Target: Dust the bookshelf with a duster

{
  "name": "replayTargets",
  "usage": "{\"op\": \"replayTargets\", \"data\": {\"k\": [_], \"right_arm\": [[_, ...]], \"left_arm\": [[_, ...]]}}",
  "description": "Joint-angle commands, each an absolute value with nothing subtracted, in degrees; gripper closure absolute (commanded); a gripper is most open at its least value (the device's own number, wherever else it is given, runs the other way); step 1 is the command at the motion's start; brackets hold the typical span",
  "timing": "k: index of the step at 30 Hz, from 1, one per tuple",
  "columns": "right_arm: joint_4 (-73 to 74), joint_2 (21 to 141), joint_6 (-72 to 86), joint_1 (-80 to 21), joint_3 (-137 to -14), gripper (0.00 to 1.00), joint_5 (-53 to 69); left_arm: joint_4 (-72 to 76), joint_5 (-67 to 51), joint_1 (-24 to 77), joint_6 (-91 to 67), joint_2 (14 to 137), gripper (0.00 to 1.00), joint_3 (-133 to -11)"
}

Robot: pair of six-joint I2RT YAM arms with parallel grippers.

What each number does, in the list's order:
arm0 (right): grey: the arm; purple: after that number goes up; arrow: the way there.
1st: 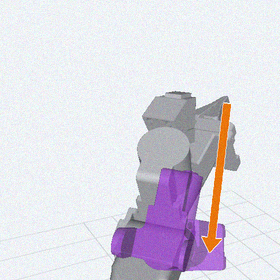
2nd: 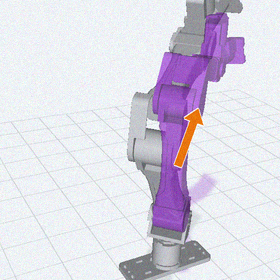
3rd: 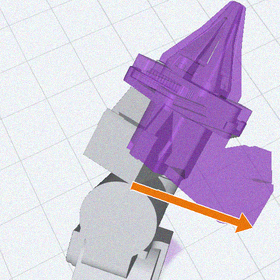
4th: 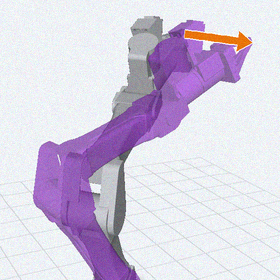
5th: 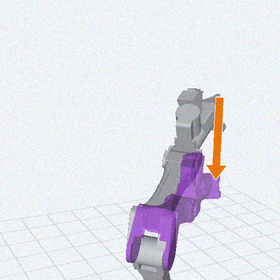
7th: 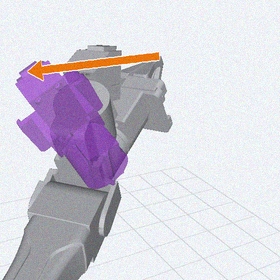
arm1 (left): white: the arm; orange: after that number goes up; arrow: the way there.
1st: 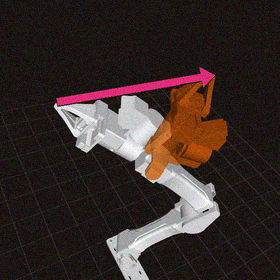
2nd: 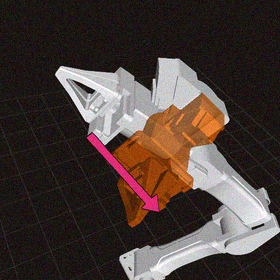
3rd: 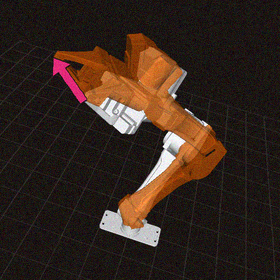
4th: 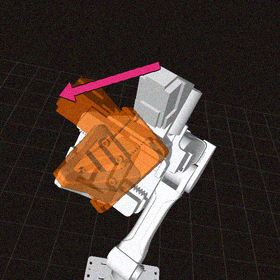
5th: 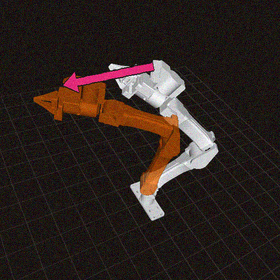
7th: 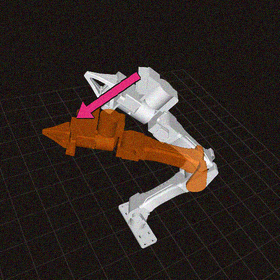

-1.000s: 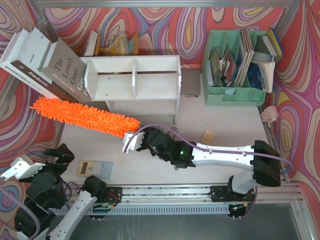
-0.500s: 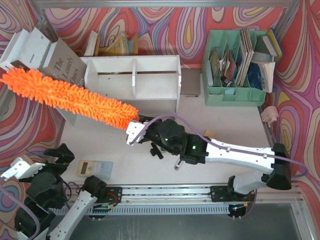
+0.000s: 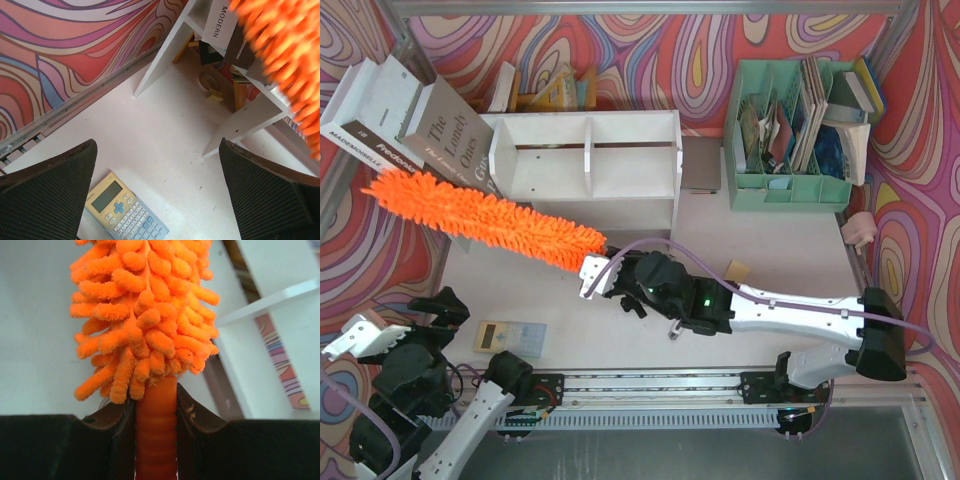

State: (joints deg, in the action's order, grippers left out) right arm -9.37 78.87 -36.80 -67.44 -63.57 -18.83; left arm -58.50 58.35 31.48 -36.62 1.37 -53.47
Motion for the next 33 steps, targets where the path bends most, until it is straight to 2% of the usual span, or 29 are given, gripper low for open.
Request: {"op": "replayTargets", "data": {"k": [1, 8, 17, 33], "right_arm": [[-9.9, 75.6, -33.3, -67.4, -60.5, 1.00, -22.1], [-7.8, 73.1, -31.4, -67.4, -58.5, 1.00, -23.7], [-4.2, 68.6, -31.4, -67.4, -63.7, 1.00, -23.5], [3.7, 64.4, -22.6, -67.4, -54.6, 1.00, -26.8]], "left_arm": [[-57.4, 58.2, 31.3, -35.5, 2.2, 0.02, -52.6], [-57.5, 58.1, 31.3, -35.5, 2.5, 0.02, -52.7], [-57.6, 58.3, 31.3, -35.6, 2.8, 0.02, -52.8], [-57.6, 58.3, 31.3, -35.6, 3.2, 0.02, -52.8]]}}
